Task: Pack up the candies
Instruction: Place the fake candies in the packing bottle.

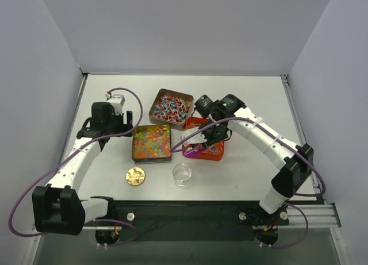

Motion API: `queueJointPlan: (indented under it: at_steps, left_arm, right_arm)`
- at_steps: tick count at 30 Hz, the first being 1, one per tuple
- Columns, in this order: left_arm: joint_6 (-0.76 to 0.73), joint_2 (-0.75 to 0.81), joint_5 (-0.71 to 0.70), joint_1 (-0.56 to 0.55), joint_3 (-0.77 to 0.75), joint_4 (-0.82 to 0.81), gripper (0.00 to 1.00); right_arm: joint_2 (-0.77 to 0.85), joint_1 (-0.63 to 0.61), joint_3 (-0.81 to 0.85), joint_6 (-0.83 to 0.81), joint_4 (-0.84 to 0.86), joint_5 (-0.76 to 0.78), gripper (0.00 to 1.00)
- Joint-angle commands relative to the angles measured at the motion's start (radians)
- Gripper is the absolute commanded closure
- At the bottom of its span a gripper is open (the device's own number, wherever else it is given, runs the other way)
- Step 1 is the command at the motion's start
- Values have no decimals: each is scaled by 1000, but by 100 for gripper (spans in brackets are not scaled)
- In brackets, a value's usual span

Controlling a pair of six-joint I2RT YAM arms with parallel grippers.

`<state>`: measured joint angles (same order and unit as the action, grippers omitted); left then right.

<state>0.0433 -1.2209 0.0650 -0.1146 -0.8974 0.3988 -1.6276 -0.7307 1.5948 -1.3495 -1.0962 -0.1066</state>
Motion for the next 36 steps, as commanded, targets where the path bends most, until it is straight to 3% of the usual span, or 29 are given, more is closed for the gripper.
queueJointPlan:
  at_steps: [1,9,24,31,35,36]
  left_arm:
    - [15,54,33,38,31,-89,12]
    - [12,72,62,72,77,-159,12]
    - [131,70,49,79,130,-140,13]
    - [159,-14,2,81,157,-103,19]
    - [177,-168,50,81,94,-80,30]
    - [187,-192,91,81,86,-77,38]
  right_arm:
    - [-34,-81,27,50,-108,104,100]
    - [-64,-219,7,88,-123,237,100]
    - [-89,-274,66,112,-166,344,100]
    - [-83,-175,175,213,-171,314,100]
    - [-90,-113,212,262,-168,298,100]
    - [-92,-93,218,271,-168,295,100]
